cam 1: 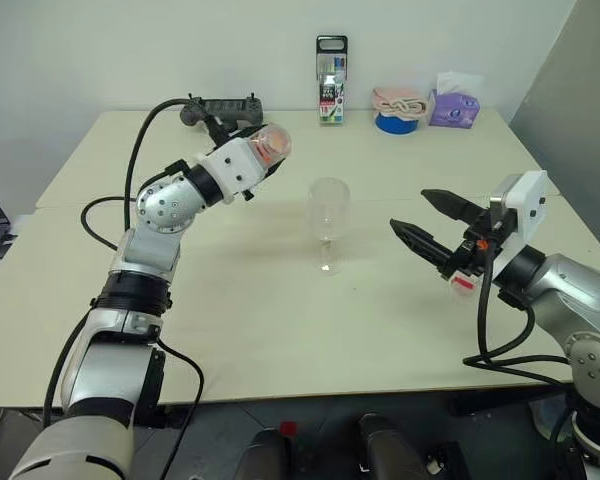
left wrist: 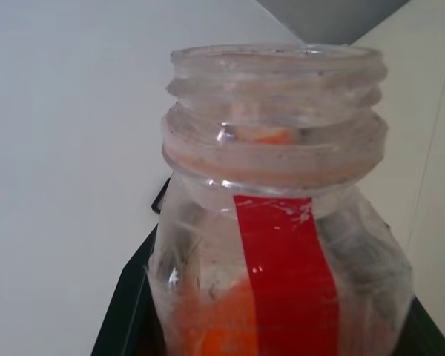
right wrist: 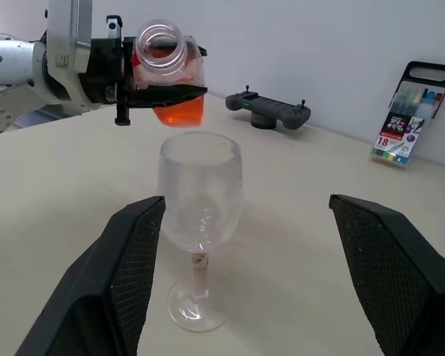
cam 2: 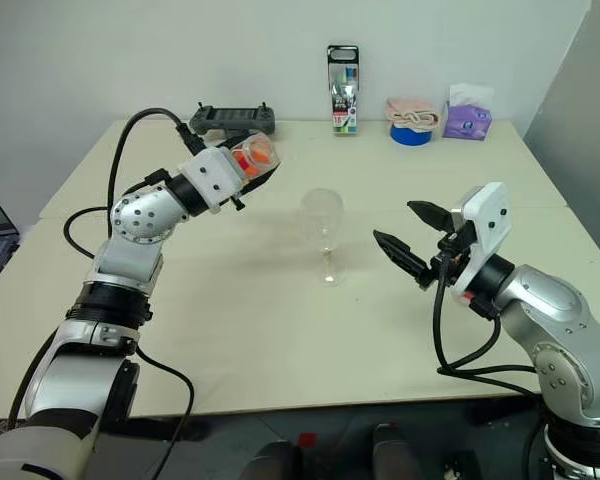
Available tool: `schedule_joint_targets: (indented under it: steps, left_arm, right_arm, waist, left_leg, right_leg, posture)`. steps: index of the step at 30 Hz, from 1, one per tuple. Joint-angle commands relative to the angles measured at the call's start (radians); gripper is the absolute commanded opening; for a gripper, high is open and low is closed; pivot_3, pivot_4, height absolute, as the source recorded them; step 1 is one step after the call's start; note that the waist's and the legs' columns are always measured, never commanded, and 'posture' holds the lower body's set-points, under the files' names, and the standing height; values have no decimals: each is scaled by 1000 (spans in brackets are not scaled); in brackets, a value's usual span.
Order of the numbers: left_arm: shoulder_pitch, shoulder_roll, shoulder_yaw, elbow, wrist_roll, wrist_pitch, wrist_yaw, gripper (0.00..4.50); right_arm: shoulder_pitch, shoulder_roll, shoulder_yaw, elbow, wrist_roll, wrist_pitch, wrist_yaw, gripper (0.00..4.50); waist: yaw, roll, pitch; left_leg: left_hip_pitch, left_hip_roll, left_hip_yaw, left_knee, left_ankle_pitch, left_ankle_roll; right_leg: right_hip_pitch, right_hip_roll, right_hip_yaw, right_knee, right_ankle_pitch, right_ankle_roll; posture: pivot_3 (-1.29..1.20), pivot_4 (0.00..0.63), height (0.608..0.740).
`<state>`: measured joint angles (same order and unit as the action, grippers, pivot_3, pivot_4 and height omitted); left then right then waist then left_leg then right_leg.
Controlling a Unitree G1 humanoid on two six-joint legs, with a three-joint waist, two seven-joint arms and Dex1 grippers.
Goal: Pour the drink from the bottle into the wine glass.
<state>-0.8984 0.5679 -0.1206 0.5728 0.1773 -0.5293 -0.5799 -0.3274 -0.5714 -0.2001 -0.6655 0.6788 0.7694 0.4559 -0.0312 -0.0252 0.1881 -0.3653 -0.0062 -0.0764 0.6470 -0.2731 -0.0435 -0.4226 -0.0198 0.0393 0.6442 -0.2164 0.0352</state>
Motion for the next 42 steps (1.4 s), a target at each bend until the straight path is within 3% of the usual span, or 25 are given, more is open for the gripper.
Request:
schedule_joint_targets:
  steps: [1, 14, 42]
  left_arm:
    - [-63, 16, -19, 23, 54, -78, 28, 1658]
    - [-198, -36, -98, 204, 181, -175, 107, 1658]
    - [-329, 16, -224, 358, 435, -342, 368, 1657]
  right_arm:
    - [-13, -2, 5, -26, -8, -24, -15, 3790]
    - [-23, 12, 61, -8, -34, -41, -37, 3790]
    - [-44, 28, 84, 1, -48, -37, -59, 3790]
  waist:
    - [0, 0, 0]
    - [0, 0, 0]
    - [0, 0, 0]
  left_leg:
    - [0, 0, 0, 0, 0, 0]
    - [0, 0, 0, 0, 0, 0]
    - [0, 0, 0, 0, 0, 0]
  right_leg:
    - [0, 0, 0, 0, 0, 0]
    - [0, 0, 0, 0, 0, 0]
    - [0, 0, 0, 1, 0, 0]
  posture:
    - [0, 150, 740]
    - [0, 150, 740]
    - [0, 150, 740]
